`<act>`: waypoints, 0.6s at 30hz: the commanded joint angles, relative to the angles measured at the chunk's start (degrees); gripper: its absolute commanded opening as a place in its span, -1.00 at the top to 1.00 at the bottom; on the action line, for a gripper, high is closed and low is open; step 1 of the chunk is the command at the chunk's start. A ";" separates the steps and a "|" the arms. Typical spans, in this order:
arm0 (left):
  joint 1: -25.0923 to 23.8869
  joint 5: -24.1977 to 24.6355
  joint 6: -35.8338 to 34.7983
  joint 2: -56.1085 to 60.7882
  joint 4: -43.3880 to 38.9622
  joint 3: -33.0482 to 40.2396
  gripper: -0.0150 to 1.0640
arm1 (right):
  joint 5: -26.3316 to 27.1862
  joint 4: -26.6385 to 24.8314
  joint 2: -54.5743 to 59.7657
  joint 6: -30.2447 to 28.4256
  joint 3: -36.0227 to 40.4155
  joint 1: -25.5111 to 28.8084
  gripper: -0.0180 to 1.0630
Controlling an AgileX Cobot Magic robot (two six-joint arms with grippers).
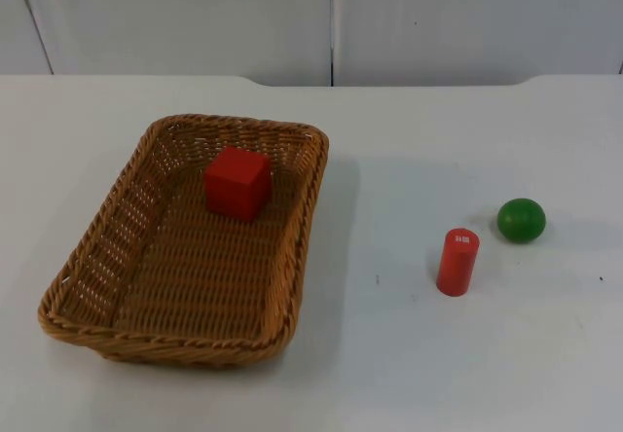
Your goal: Pick up the basket with the left hand and place the object to the left of the red cylinder into the basket with the right hand.
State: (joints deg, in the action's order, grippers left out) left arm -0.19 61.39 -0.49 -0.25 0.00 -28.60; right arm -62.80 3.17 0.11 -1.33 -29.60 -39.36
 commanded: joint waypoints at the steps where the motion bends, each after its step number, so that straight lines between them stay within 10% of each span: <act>1: 0.11 0.16 0.13 0.25 0.82 0.23 -0.64 | 0.99 -0.73 -0.11 -1.22 0.15 0.21 -0.46; 18: 0.11 0.16 0.49 0.25 0.83 0.23 -0.98 | 0.99 -0.56 -0.11 -0.65 0.15 0.21 -0.46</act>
State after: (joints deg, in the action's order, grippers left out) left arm -0.19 61.39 0.00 -0.25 0.30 -28.60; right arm -62.53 2.80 0.11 -2.15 -29.60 -39.36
